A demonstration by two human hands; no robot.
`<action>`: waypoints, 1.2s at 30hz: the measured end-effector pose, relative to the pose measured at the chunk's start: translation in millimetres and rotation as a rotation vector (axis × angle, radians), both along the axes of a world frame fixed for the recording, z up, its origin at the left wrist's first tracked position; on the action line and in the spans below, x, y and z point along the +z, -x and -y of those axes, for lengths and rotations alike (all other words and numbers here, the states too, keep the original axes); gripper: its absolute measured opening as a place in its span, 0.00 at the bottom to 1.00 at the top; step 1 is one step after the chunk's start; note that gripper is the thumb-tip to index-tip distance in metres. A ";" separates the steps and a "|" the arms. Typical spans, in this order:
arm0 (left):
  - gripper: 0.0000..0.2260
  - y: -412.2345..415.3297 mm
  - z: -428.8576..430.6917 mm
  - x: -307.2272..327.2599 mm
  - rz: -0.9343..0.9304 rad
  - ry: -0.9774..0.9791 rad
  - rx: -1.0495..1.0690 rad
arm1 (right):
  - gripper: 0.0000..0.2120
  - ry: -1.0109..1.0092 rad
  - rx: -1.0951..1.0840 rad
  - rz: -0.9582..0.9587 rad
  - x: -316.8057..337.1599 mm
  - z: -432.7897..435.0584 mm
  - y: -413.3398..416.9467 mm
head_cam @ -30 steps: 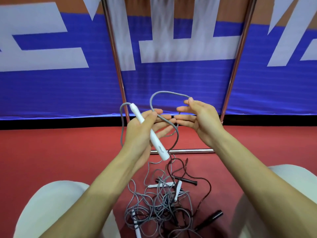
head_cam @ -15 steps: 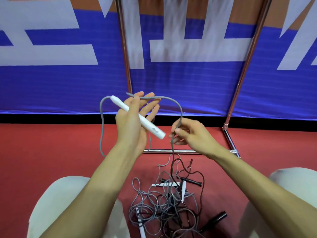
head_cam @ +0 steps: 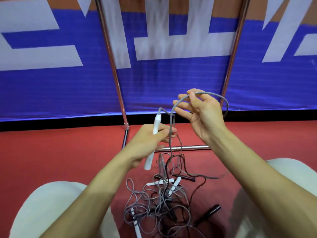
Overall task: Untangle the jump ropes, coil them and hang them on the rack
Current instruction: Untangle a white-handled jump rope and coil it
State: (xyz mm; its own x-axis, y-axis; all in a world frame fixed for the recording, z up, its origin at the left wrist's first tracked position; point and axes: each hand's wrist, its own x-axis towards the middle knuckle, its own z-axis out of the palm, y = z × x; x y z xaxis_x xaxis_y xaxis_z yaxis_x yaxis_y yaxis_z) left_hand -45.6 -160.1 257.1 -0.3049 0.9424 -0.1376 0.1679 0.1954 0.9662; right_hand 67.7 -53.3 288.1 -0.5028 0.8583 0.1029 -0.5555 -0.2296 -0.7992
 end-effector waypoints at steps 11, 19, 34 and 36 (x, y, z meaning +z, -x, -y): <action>0.08 -11.8 3.3 -1.3 0.044 -0.163 0.122 | 0.06 0.280 -0.026 0.037 -5.1 -17.4 -5.1; 0.05 -0.2 5.7 22.7 0.426 -0.411 0.442 | 0.11 -0.368 0.235 0.686 -18.1 3.3 2.1; 0.05 39.3 21.6 43.7 0.956 -0.641 0.504 | 0.11 -1.276 0.195 1.366 -70.8 -10.3 7.3; 0.05 40.0 22.3 44.4 1.044 -0.682 0.493 | 0.11 -1.266 0.199 1.443 -76.9 -14.6 7.6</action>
State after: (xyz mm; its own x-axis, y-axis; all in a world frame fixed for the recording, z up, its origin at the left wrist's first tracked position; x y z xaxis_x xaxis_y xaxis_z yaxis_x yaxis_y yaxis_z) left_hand -85.6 -182.5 301.5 -0.6713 0.7386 -0.0620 -0.6509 -0.5475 0.5260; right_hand 60.1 -38.7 211.3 -0.8301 0.5576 0.0049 0.5328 0.7957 -0.2880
